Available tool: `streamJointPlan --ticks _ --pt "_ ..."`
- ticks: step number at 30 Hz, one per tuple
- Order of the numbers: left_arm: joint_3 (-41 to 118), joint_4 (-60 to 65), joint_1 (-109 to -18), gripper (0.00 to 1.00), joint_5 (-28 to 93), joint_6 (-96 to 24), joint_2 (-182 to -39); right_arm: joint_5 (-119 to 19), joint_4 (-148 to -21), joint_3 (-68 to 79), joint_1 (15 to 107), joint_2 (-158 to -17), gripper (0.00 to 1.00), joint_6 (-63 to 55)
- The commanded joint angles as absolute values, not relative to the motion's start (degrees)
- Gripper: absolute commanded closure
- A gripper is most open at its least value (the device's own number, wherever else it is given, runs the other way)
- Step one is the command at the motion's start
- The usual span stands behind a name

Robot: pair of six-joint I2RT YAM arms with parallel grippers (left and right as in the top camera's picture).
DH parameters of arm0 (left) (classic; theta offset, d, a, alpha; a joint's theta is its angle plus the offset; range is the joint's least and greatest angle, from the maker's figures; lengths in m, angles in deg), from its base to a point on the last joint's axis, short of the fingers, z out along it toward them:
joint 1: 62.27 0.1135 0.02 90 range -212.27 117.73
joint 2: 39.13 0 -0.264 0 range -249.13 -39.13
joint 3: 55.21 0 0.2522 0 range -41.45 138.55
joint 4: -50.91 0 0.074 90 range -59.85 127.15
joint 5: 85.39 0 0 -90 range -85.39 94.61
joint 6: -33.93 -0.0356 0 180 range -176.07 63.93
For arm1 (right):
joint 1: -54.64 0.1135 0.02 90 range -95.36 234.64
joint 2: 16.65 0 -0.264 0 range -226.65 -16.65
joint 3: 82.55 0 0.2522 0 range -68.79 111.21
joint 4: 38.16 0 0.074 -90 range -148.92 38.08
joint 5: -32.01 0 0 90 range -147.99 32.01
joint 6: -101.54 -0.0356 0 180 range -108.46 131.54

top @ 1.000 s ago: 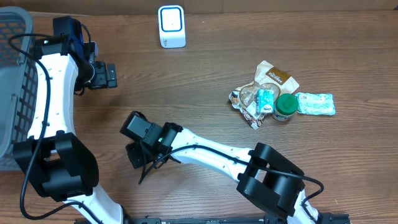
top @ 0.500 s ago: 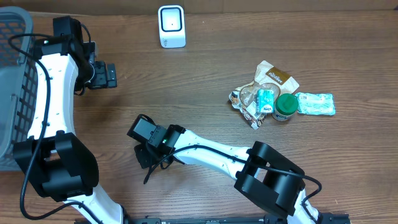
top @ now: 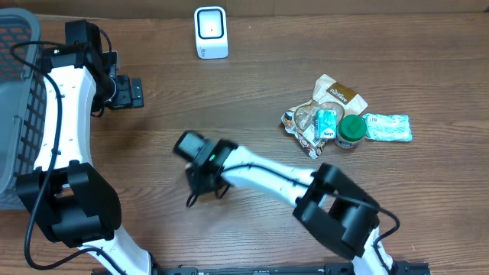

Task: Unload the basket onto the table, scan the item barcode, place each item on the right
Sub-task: 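Move the right gripper down-left toward the orange Kleenex packet, then grasp the orange Kleenex packet with the right gripper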

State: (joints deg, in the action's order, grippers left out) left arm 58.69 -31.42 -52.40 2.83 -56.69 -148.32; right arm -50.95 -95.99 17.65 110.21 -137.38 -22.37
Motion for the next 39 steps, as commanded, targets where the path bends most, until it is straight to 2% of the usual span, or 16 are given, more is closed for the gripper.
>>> streamJointPlan --ticks 1,5,9,14,17,23,29,39 --pt "59.67 -31.38 -52.20 0.00 2.72 -57.37 -147.77 -53.48 -96.58 17.10 104.27 -137.34 0.96 -22.54" --pt "59.67 -31.38 -52.20 0.01 2.72 -57.37 -147.77 -52.96 -94.64 17.21 98.15 -137.34 0.92 -21.50" --pt "59.67 -31.40 -52.20 0.00 2.72 -57.37 -147.77 -43.78 -94.66 19.31 91.76 -137.29 0.88 -10.09" --pt "59.67 -31.40 -52.20 0.00 2.69 -57.37 -147.77 -44.43 -100.02 24.66 88.05 -136.55 0.85 -4.84" --pt "59.67 -31.38 -52.20 0.00 2.72 -57.37 -147.77 -48.58 -101.26 27.94 86.32 -136.51 0.84 -4.86" --pt "59.67 -31.38 -52.20 0.00 2.69 -57.37 -147.77 -55.03 -94.59 27.61 84.33 -137.25 0.87 -6.81" --pt "59.67 -31.38 -52.20 0.00 2.72 -57.37 -147.77 -54.99 -88.37 25.93 85.12 -140.94 0.89 -9.19" --pt "59.67 -31.40 -52.20 0.00 2.69 -57.37 -147.77 -45.50 -91.95 25.93 85.84 -143.78 0.85 -10.92"
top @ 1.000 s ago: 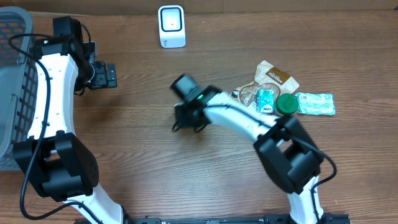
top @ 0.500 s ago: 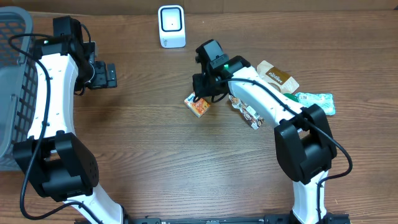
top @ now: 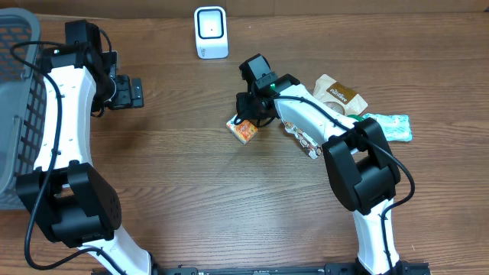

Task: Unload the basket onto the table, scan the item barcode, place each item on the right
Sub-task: 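Grasp the orange Kleenex packet with the right gripper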

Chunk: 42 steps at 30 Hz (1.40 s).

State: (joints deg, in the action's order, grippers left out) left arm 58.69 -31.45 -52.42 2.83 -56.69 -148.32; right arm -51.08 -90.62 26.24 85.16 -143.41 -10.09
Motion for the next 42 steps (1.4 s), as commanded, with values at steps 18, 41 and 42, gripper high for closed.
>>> streamJointPlan --ticks 18,41,42 --pt "59.67 -31.38 -52.20 0.00 2.72 -57.35 -147.77 -27.51 -117.83 30.24 92.48 -143.30 0.87 16.32" --pt "59.67 -31.40 -52.20 0.00 2.69 -57.37 -147.77 -30.71 -111.58 19.31 85.40 -138.28 0.66 -5.04" --pt "59.67 -31.40 -52.20 0.00 2.69 -57.37 -147.77 -30.44 -110.66 18.43 85.40 -138.28 0.66 -5.50"
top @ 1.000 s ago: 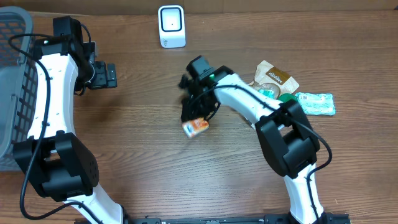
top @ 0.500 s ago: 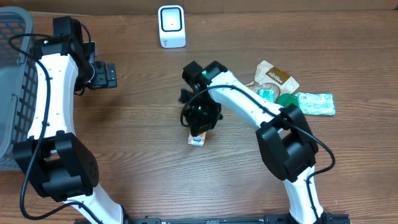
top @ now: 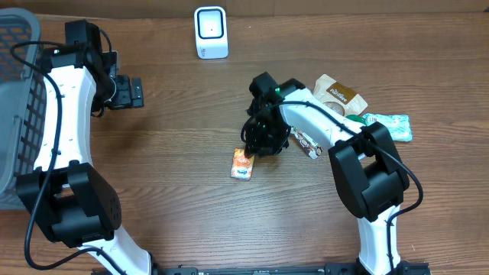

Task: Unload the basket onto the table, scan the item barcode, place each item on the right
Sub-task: 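Grasp the orange Kleenex packet with the right gripper, then lift the orange packet and hold it before the white scanner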

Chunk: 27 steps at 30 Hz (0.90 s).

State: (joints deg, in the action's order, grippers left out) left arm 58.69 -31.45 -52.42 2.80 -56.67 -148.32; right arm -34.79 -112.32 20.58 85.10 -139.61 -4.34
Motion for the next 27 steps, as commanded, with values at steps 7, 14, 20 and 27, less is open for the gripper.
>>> streamJointPlan --ticks 7,14,20,27 --pt "59.67 -31.38 -52.22 0.01 2.72 -57.37 -147.77 -30.47 -106.40 14.65 85.47 -138.28 0.75 -8.32" --pt "59.67 -31.38 -52.20 0.00 2.69 -57.37 -147.77 -30.44 -103.93 14.59 85.29 -138.19 0.96 -9.28" --pt "59.67 -31.38 -52.20 0.00 2.72 -57.37 -147.77 -15.71 -109.35 24.58 82.41 -136.16 0.96 1.67" --pt "59.67 -31.40 -52.22 0.01 2.72 -57.37 -147.77 21.25 -109.46 36.99 78.04 -134.82 0.96 8.84"
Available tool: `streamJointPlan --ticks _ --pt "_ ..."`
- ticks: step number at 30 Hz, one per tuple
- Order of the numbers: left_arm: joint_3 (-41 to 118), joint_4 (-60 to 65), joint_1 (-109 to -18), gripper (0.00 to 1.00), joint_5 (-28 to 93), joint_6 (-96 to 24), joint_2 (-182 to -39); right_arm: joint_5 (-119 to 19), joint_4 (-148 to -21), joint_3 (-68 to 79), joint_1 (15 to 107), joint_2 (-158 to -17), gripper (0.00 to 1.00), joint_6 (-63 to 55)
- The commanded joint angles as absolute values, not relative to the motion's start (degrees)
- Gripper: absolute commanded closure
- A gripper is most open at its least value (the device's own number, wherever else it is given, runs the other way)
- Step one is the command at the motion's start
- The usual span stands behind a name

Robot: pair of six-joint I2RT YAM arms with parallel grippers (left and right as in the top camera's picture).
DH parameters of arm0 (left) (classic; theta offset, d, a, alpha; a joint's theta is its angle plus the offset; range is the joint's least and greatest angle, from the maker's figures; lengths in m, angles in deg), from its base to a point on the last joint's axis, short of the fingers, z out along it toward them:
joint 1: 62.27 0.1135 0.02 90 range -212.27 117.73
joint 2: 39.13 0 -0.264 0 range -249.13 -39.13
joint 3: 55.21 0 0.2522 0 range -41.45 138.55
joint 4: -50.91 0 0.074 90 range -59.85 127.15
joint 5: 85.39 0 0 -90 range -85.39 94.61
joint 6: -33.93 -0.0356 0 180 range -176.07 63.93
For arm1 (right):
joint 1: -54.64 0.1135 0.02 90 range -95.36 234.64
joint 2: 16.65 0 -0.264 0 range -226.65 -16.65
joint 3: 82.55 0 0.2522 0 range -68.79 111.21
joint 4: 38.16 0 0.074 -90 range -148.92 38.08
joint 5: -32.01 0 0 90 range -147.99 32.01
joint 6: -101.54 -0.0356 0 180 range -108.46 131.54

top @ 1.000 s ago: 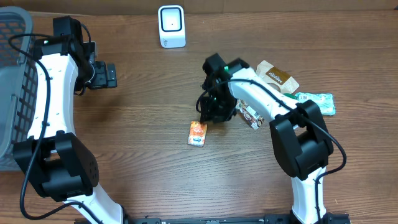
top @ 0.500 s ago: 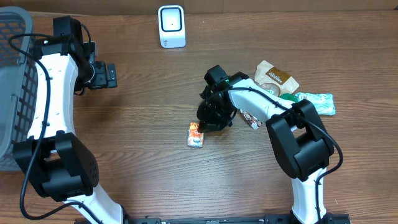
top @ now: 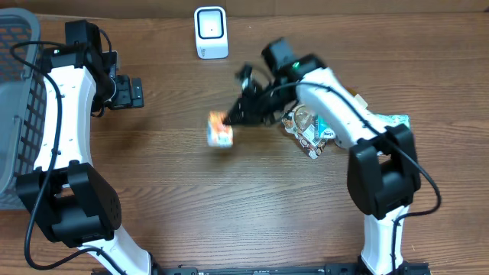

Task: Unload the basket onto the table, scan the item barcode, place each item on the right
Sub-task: 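Lift the orange packet and hold it before the white scanner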

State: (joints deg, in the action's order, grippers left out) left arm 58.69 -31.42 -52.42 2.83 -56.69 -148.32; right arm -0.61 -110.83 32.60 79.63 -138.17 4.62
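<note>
A small orange-and-white packet (top: 219, 131) shows blurred above the table, in front of the white barcode scanner (top: 211, 32) that stands at the far edge. My right gripper (top: 228, 121) reaches left from the pile and is shut on the packet's right end. My left gripper (top: 136, 92) hangs at the left with nothing in it, its fingers slightly apart, well away from the packet.
A pile of snack packets and a green-lidded jar (top: 336, 122) lies at the right, under the right arm. A grey mesh basket (top: 15, 99) sits at the left edge, beside the left arm.
The packet was low in the middle of the table at the right gripper's tip. Now it is up and to the left, nearer the scanner. The left arm has not moved.
The right gripper was first low at the table's middle front, with no packet showing. Then it was near the pile with the orange packet at its tip, then lower with the packet below it. Now it holds the packet in front of the scanner.
</note>
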Motion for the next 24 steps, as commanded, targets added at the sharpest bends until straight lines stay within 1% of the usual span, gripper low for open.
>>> streamJointPlan --ticks 1,3,7,14,16,19,22,24 --pt "59.67 -31.40 -52.22 0.00 2.69 -57.37 -147.77 24.33 -108.32 37.14 77.69 -134.82 0.96 8.82" --pt "59.67 -31.38 -52.20 0.00 2.69 -57.37 -147.77 31.67 -105.87 37.14 76.99 -134.82 0.96 8.82" --pt "59.67 -31.40 -52.22 0.00 2.69 -57.37 -147.77 31.96 -103.82 37.14 75.89 -134.82 0.96 3.68" --pt "59.67 -31.38 -52.22 0.00 2.72 -57.37 -147.77 31.94 -103.77 37.14 74.80 -134.82 0.96 3.42" --pt "59.67 -31.40 -52.20 0.00 2.72 -57.37 -147.77 30.12 -103.05 37.14 74.80 -134.82 0.96 2.90" --pt "59.67 -31.38 -52.20 0.00 2.72 -57.37 -147.77 10.87 -104.30 37.16 74.80 -134.82 0.96 -6.85" --pt "59.67 -31.40 -52.22 0.00 2.72 -57.37 -147.77 -8.59 -110.09 39.61 74.87 -134.98 0.96 -8.21" --pt "59.67 -31.38 -52.20 0.00 2.69 -57.37 -147.77 -18.14 -115.29 43.57 74.93 -135.30 0.96 -8.01"
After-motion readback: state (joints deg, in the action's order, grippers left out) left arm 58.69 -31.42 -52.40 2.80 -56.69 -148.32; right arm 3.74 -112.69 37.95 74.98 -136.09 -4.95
